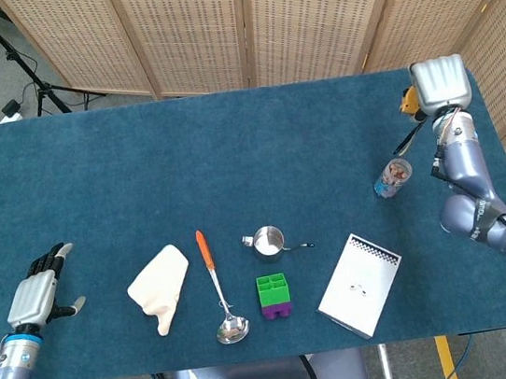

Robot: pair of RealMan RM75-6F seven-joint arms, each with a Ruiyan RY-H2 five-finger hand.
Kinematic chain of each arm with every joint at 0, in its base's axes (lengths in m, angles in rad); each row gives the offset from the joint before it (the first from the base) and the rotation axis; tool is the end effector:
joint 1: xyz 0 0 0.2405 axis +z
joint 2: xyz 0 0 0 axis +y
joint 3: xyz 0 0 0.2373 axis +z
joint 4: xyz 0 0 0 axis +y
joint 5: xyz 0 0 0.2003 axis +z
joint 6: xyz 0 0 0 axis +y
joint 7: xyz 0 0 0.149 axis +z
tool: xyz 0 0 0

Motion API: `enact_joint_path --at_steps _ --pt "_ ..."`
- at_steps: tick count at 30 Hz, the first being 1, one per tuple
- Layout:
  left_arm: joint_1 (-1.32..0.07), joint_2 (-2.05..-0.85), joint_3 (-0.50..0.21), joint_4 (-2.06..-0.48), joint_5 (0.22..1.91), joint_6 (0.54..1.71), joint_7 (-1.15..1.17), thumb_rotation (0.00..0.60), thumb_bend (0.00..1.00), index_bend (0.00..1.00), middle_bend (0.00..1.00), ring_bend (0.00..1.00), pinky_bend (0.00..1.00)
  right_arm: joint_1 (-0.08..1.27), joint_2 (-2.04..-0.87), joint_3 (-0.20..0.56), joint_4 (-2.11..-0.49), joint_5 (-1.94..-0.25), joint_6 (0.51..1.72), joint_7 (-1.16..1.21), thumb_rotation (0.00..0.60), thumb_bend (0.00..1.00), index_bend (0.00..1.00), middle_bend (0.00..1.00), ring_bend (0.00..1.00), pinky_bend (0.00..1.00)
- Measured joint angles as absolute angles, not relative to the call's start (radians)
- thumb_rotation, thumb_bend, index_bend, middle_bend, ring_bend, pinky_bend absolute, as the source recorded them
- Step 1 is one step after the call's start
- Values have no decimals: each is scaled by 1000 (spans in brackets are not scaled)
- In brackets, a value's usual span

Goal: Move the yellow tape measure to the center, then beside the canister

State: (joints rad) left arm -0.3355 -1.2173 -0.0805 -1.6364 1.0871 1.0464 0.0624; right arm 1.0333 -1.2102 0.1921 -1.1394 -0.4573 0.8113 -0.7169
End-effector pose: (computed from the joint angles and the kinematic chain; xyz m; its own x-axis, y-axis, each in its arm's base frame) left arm -0.2901 0.2454 0.0855 0.2149 0.3503 0.9117 0.9532 0.1280 -0.2738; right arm -0.1778 -0.4773 0.1930 0.7592 -0.0833 0.6454 -0.6345 0.1259 0.7626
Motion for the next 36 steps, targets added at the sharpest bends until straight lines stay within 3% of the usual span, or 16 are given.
enact_joint_path --at_steps 36 --pt "-329 -1217 -60 -1679 1129 1076 95 600 282 32 0 0 3 833 -1201 143 -1154 -540 795 -540 600 196 734 597 561 604"
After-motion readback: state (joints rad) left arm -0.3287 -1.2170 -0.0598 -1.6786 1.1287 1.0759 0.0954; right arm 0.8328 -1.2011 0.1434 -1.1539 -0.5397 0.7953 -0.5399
